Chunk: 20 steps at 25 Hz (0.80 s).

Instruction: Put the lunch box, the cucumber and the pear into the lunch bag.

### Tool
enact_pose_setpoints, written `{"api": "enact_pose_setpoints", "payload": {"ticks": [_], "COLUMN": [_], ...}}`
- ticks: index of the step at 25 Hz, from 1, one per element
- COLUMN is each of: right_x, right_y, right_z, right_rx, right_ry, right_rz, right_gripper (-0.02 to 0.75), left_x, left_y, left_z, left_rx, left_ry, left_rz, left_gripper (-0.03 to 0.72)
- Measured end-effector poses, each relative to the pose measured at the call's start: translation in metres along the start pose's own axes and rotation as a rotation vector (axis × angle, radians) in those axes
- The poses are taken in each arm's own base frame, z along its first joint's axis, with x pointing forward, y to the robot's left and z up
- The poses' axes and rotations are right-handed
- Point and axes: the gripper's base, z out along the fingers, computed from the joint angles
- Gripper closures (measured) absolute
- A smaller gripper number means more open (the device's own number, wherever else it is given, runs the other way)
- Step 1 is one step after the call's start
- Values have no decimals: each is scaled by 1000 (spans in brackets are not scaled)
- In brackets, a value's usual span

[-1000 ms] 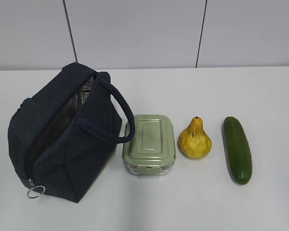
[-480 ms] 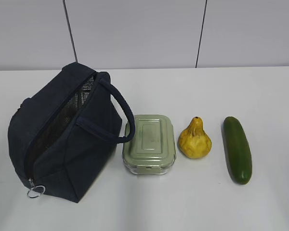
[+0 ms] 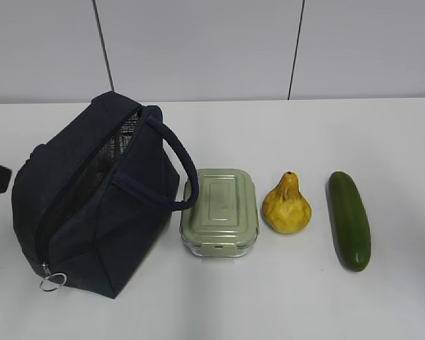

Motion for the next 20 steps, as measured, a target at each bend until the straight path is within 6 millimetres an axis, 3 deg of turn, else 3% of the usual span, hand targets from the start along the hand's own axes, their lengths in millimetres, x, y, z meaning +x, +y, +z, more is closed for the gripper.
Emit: {"api": "enact_pose_setpoints", "payload": {"ticks": [5,9,15,20], "right_x": [-35,-52,-49,-47], "right_y": [2,-2,-35,-46], "right_z": [36,65,100,126], "right_rx": [-11,-7,-63,-167], "right_ry": [154,240,337,371], "right_rz": [24,64,212,273], "right_gripper": [257,257,257,257], "left_x": [-32,-43,-42,-38], "left_y": [11,21,38,40], "left_z": [26,41,39,47], "left_rx": [64,117,111,157], "left_ry": [122,176,175,230], "left_rz": [52,29,-6,16], "left_gripper": [302,291,288,287]}}
